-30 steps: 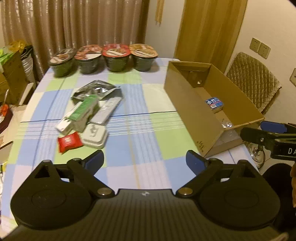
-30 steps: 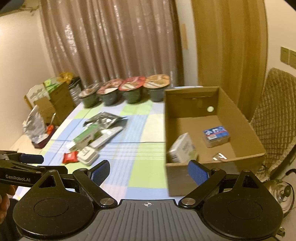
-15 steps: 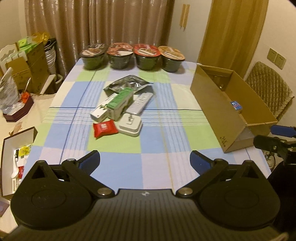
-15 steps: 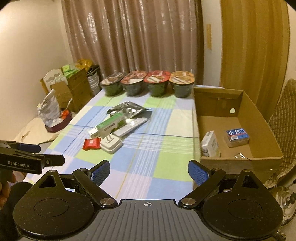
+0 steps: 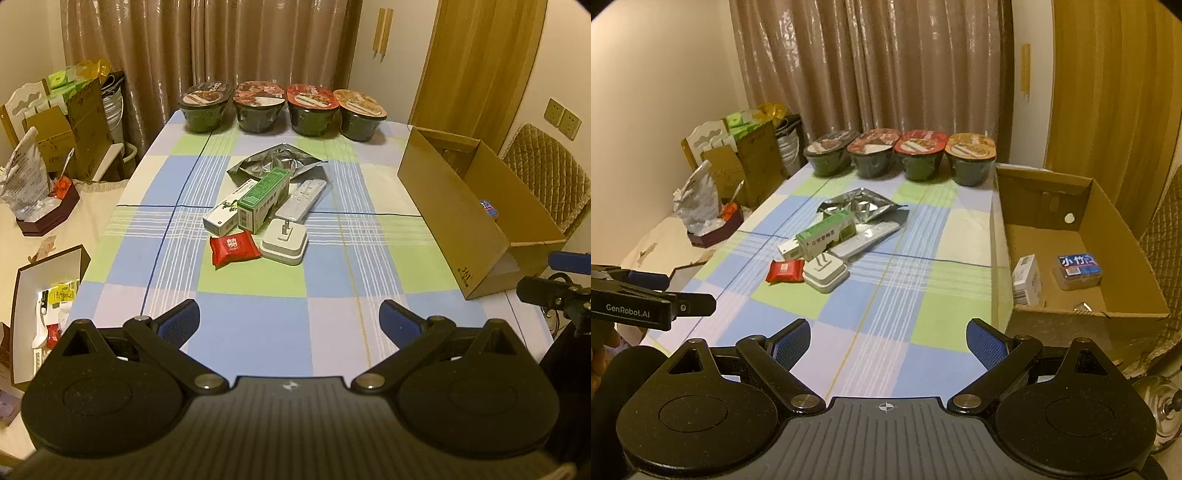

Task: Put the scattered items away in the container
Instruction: 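Withdraw both grippers from the box back toward the remaining items, then grasp the red candy packet with the left gripper while the right grasps the white plug, then carry the red packet with the left gripper and the plug with the right to the cardboard box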

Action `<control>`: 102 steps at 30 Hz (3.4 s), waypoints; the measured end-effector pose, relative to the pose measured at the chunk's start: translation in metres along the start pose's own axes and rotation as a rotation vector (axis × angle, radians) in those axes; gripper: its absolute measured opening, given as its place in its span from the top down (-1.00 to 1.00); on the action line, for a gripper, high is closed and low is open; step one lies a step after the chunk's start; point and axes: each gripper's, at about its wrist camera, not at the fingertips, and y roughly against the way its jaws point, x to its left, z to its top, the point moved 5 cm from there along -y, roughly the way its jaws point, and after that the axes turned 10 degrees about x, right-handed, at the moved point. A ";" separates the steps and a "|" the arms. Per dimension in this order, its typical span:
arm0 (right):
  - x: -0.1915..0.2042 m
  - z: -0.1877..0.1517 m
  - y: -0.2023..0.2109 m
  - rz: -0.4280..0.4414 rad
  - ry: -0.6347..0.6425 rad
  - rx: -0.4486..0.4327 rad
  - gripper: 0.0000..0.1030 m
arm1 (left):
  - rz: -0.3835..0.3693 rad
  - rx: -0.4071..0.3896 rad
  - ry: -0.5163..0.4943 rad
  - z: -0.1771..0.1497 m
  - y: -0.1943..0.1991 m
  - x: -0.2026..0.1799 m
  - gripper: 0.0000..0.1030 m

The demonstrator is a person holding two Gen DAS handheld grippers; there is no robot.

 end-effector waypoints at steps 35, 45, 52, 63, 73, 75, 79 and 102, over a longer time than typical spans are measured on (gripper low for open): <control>0.051 0.070 -0.184 0.141 0.457 0.158 -0.86 | 0.067 0.091 0.013 0.057 -0.120 0.079 -0.97; 0.073 0.086 -0.266 0.205 0.664 0.217 -0.45 | 0.055 0.103 -0.045 0.066 -0.171 0.099 -0.96; 0.081 0.088 -0.296 0.218 0.751 0.245 -0.45 | 0.034 0.107 -0.062 0.066 -0.195 0.098 -0.95; 0.082 0.092 -0.315 0.210 0.734 0.278 -0.24 | 0.000 0.112 -0.004 0.067 -0.217 0.100 -0.87; 0.055 0.081 -0.288 0.133 0.571 0.274 -0.24 | 0.029 0.085 0.001 0.084 -0.240 0.089 -0.37; 0.054 0.078 -0.283 0.134 0.551 0.275 -0.24 | 0.027 0.079 -0.025 0.085 -0.237 0.086 0.18; 0.052 0.070 -0.270 0.132 0.526 0.276 -0.24 | -0.023 0.105 -0.048 0.075 -0.227 0.081 0.50; 0.031 0.031 -0.183 0.103 0.338 0.248 -0.24 | -0.092 0.105 -0.152 0.043 -0.143 0.024 0.75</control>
